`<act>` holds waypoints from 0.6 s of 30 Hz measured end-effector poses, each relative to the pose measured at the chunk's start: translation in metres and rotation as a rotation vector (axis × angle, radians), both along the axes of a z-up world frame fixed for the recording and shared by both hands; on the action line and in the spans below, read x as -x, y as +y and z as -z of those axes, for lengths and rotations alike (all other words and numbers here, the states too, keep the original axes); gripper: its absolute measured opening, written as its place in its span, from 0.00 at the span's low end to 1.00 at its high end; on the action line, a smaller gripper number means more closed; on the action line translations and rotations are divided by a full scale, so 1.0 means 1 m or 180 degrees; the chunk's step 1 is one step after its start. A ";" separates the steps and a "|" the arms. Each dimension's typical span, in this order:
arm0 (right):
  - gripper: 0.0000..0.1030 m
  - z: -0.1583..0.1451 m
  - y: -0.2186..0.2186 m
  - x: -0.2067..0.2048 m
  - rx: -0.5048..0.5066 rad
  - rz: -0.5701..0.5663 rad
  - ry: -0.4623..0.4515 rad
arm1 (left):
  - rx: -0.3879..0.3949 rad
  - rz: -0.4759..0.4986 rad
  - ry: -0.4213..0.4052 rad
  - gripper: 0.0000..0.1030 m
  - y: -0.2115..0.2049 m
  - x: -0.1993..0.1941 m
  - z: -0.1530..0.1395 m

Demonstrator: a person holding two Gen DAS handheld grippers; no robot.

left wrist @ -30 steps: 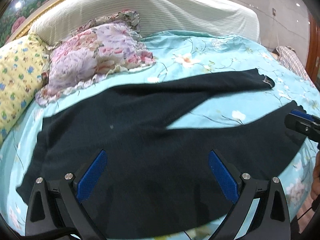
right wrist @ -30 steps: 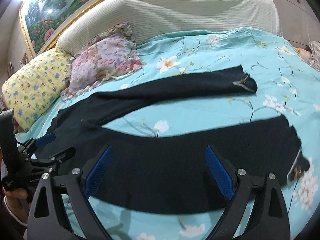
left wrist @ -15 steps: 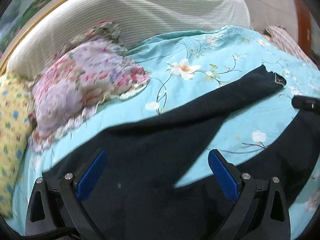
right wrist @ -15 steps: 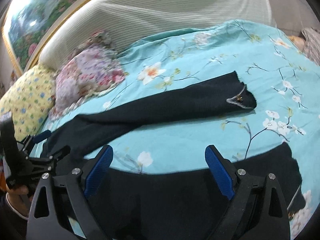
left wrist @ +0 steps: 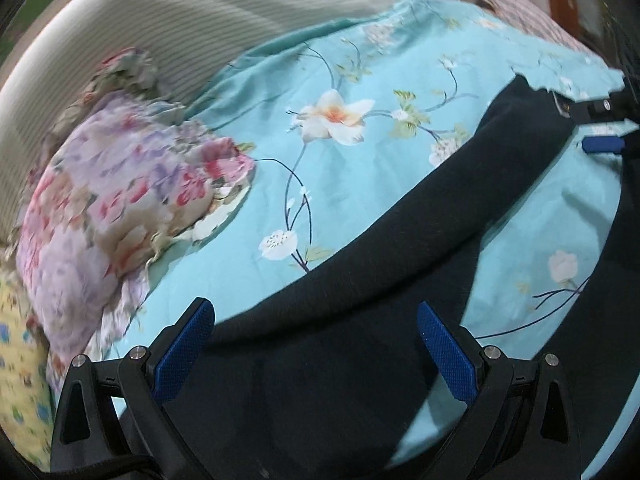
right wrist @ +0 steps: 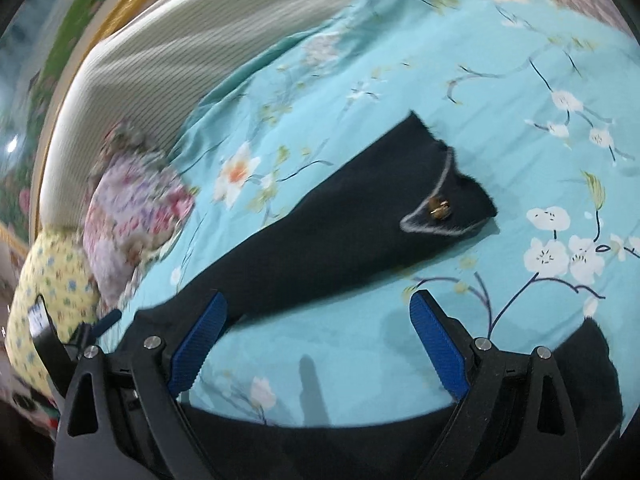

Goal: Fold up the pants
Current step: 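Grasp the hem of the pants leg with the right gripper, then lift the hem with the right gripper and fold it toward the waistband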

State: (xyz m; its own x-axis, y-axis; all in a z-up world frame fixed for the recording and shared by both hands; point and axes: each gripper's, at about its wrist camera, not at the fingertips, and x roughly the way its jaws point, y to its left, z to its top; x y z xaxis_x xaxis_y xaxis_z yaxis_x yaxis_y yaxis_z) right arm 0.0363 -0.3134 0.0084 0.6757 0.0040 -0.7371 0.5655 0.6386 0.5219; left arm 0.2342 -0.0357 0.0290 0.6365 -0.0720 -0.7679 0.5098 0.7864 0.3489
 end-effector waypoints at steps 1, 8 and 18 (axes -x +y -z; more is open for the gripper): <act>0.90 0.003 -0.003 -0.001 -0.0046 0.0029 0.0011 | -0.0039 0.0034 0.0025 0.98 -0.001 -0.004 0.003; 0.74 0.017 -0.031 -0.007 -0.0317 0.0288 -0.0042 | -0.0262 0.0332 0.0330 0.98 -0.008 -0.027 0.029; 0.08 0.006 -0.040 0.001 -0.0389 0.0328 -0.0143 | -0.0065 0.0711 0.0605 0.23 -0.021 -0.022 0.023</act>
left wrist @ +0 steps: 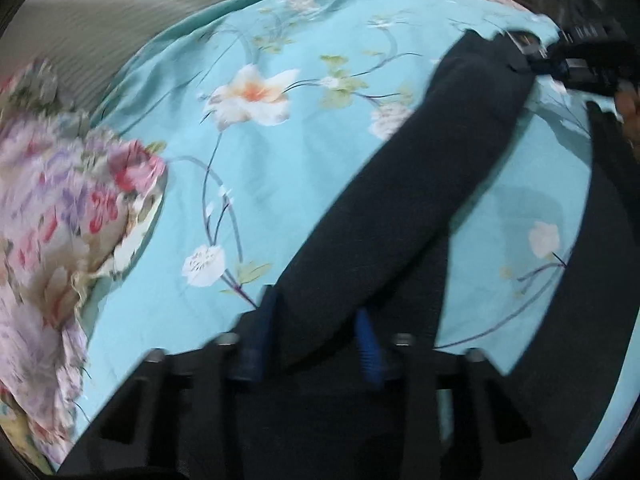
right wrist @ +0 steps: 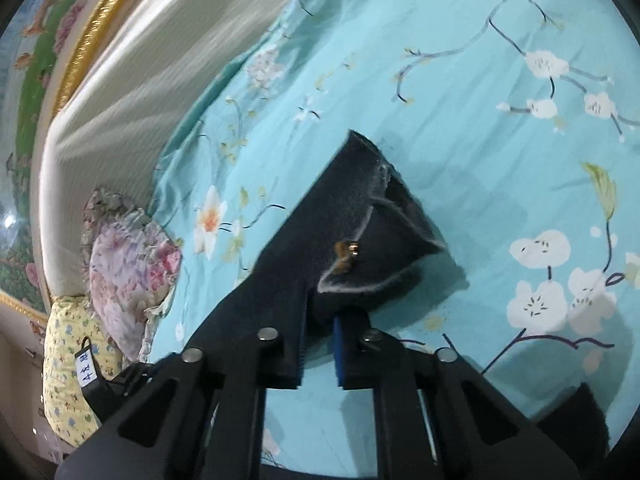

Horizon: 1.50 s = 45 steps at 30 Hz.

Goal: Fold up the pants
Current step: 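Lift the hem with the right gripper and fold it toward the waistband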

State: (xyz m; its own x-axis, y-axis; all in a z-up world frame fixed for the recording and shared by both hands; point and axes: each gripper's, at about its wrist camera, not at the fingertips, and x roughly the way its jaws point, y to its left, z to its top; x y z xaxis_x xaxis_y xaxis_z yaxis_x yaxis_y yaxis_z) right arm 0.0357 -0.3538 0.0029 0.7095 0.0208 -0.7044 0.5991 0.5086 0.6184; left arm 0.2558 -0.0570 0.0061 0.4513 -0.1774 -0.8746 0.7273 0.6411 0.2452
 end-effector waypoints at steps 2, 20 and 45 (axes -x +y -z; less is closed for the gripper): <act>0.07 -0.010 0.003 0.001 0.0057 -0.0041 -0.0044 | -0.0035 0.0020 -0.0067 0.18 -0.004 0.009 -0.004; 0.07 -0.050 0.012 0.070 0.0072 -0.0410 -0.0079 | 0.0697 0.0046 -0.0023 0.09 -0.006 0.135 -0.063; 0.06 -0.015 0.044 0.161 0.0090 -0.0318 0.0230 | 0.1016 -0.0089 0.0331 0.11 0.002 0.201 -0.034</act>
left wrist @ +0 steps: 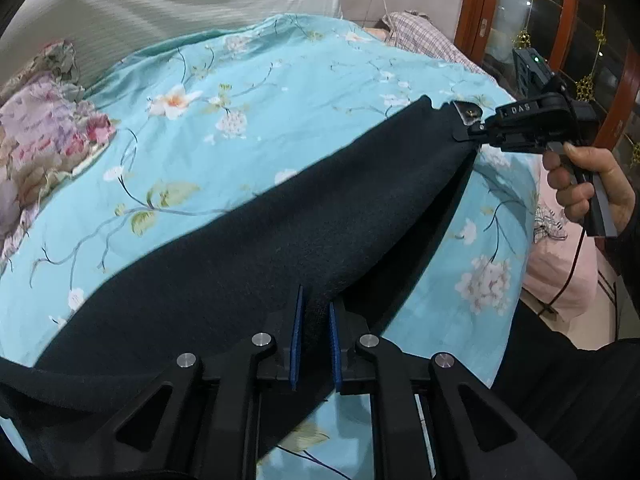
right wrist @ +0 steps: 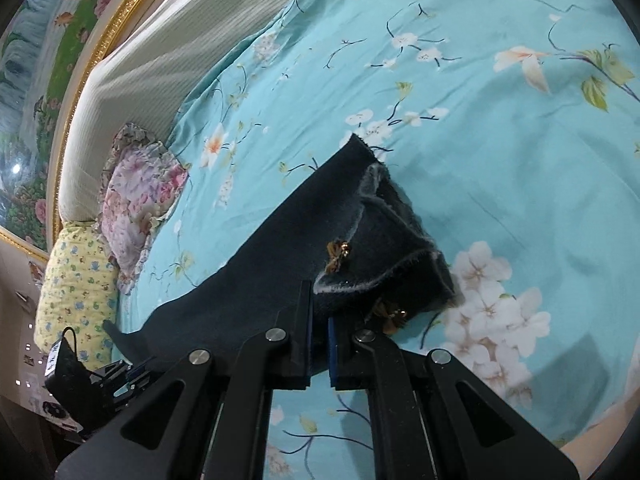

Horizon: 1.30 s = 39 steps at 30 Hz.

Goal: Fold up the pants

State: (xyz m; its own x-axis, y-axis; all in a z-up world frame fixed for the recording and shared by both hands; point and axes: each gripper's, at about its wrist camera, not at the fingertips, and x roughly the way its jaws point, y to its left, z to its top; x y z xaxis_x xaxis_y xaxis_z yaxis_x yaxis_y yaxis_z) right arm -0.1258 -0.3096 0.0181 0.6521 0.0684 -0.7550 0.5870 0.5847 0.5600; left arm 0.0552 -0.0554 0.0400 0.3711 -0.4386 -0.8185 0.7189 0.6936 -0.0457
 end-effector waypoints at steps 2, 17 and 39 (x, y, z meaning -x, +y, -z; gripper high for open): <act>0.07 0.003 0.002 -0.002 0.0021 0.0022 0.0062 | 0.0009 -0.0042 0.0067 0.14 -0.001 0.001 0.007; 0.51 -0.036 0.005 0.031 0.0646 0.0440 0.0170 | 0.0403 -0.0479 0.0257 0.48 0.023 0.020 0.009; 0.51 -0.020 0.192 -0.089 0.1017 -0.1958 -0.0397 | 0.1181 -0.2463 0.0417 0.62 0.197 0.051 0.002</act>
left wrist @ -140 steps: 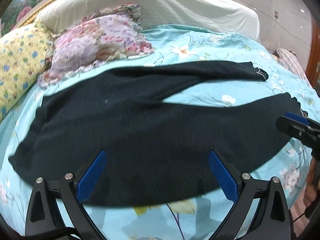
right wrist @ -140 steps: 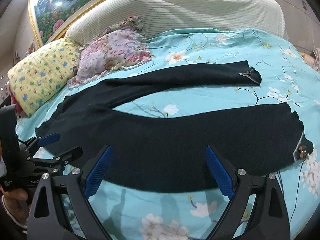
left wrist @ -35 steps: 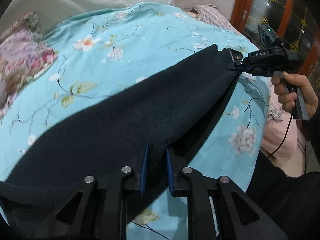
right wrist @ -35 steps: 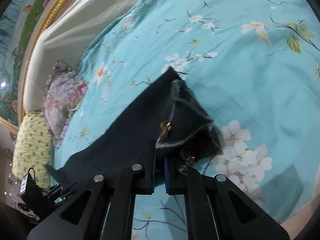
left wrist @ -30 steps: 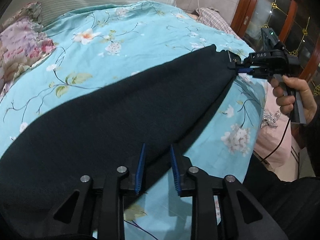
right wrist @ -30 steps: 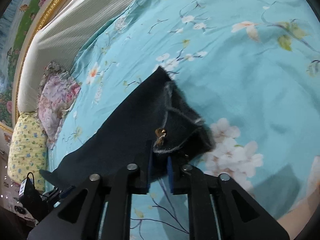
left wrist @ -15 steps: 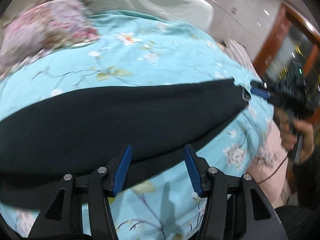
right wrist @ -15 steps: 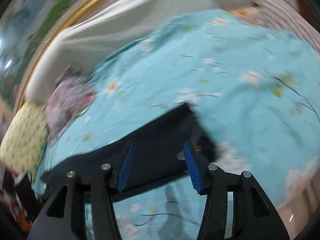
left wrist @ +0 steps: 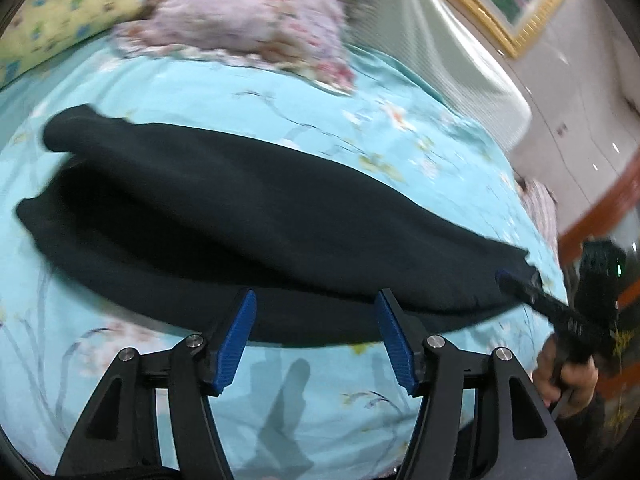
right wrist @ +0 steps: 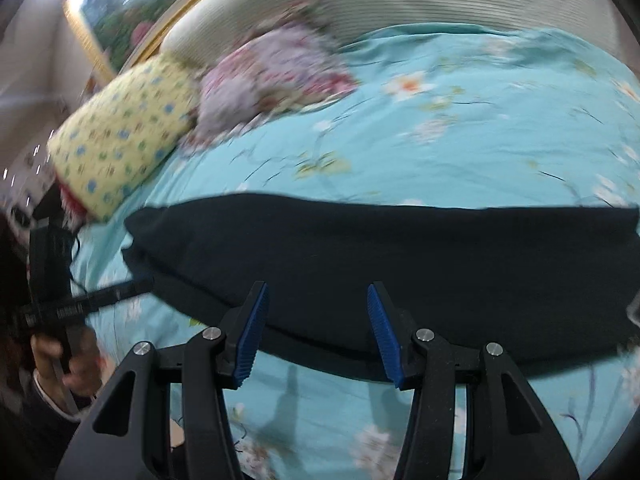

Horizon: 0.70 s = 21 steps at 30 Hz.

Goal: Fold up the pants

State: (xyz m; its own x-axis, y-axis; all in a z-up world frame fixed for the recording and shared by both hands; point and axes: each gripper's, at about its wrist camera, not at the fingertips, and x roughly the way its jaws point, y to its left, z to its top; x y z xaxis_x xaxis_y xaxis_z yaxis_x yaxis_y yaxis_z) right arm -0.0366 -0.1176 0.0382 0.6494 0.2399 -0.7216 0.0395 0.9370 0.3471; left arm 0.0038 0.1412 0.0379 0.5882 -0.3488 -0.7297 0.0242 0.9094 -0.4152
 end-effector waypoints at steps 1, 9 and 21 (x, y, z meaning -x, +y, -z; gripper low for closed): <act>0.51 0.001 0.009 -0.005 0.0022 -0.0091 -0.0003 | 0.0006 -0.0057 0.0011 0.63 0.005 -0.001 0.000; 0.52 0.018 0.064 -0.032 0.0275 -0.0643 0.0067 | 0.0029 -0.0457 0.0034 0.68 0.046 -0.012 0.000; 0.52 0.043 0.127 -0.060 0.1131 -0.1282 0.0112 | 0.0091 -0.1060 0.0144 0.70 0.093 -0.039 0.007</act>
